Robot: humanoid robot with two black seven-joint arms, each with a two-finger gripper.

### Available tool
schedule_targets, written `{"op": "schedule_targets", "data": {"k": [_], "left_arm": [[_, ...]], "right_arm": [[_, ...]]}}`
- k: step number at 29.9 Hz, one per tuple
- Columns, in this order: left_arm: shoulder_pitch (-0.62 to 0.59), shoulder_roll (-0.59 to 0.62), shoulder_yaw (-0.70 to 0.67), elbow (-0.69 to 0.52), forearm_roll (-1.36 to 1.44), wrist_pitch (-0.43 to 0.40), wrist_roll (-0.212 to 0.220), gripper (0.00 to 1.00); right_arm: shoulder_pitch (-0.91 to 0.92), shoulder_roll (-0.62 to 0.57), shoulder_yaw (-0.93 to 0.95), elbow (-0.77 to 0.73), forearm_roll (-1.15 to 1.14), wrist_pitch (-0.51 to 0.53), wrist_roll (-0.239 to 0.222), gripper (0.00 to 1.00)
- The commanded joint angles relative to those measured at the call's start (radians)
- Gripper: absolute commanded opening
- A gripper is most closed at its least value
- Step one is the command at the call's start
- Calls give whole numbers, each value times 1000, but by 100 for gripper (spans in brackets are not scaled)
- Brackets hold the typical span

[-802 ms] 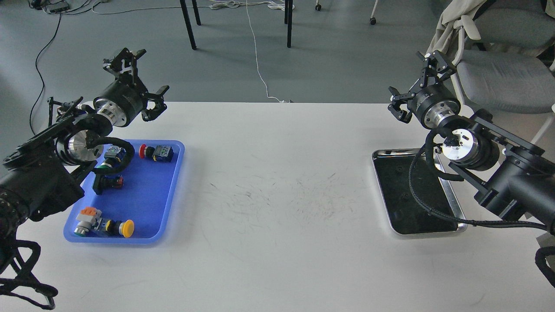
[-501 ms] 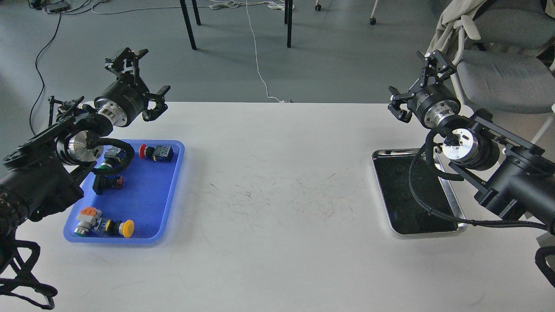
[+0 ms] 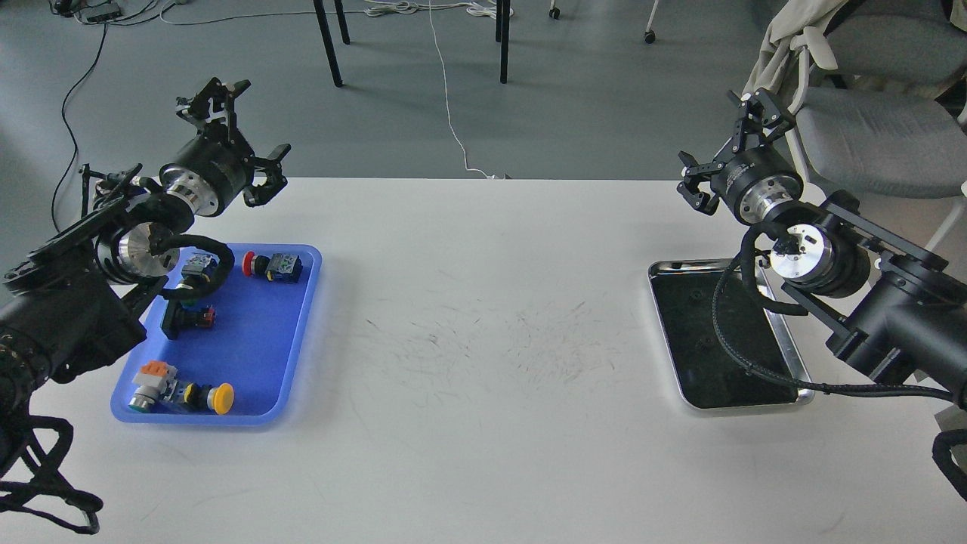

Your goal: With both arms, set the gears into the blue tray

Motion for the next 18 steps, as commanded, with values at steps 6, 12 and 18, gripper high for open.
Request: {"op": "schedule_targets", "data": {"k": [6,12,18], "left_arm": [[1,0,2,0,1,2,2,99],[0,0,10,0,3,2,3,99],[-3,0,13,0,3,2,3,99]], "right_arm": [[2,0,0,4,0,-1,0,99],[5,-20,-5,13,-1,2,0,99],[46,-107,-106,56,-2,8,0,99]]}}
